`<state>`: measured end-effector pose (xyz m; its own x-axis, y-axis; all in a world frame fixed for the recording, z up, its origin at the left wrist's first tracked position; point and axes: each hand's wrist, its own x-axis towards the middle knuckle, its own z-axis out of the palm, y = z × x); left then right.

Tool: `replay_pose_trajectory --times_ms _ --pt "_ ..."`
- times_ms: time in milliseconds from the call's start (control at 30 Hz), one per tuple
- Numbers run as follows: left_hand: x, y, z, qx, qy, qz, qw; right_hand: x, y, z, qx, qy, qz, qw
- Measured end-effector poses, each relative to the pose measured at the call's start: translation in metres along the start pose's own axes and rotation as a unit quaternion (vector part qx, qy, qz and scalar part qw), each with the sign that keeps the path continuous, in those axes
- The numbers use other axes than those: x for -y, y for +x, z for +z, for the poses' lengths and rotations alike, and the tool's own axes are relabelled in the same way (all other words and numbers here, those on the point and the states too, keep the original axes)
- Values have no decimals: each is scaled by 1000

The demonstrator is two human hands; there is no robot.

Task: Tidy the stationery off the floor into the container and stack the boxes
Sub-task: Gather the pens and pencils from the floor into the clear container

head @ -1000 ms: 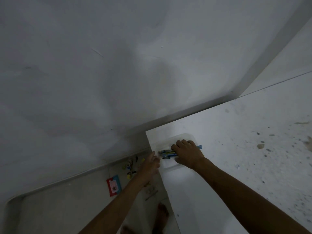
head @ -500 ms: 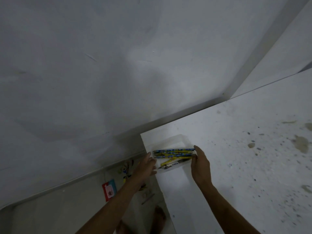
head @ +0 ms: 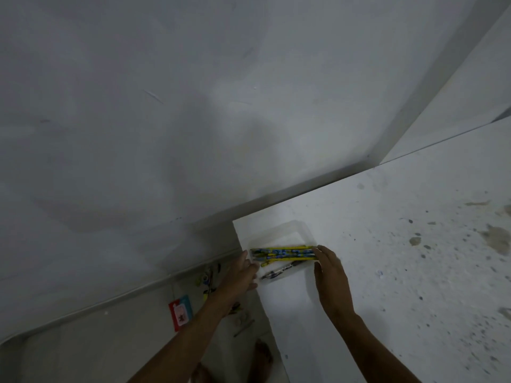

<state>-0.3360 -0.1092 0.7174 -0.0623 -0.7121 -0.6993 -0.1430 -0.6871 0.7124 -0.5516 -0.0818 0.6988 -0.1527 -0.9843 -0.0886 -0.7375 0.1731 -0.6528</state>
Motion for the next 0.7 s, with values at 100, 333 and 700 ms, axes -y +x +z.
replay_pose_trajectory --times_ms 100,333,700 --pt "2 0 -1 1 6 6 1000 1 4 -1 -6 -47 -36 998" --pt "3 -1 -2 -3 8 -1 1000 17 21 -2 34 -216 -74 973" --pt "6 -6 3 -3 -29 16 999 20 35 -4 132 -234 -36 962"
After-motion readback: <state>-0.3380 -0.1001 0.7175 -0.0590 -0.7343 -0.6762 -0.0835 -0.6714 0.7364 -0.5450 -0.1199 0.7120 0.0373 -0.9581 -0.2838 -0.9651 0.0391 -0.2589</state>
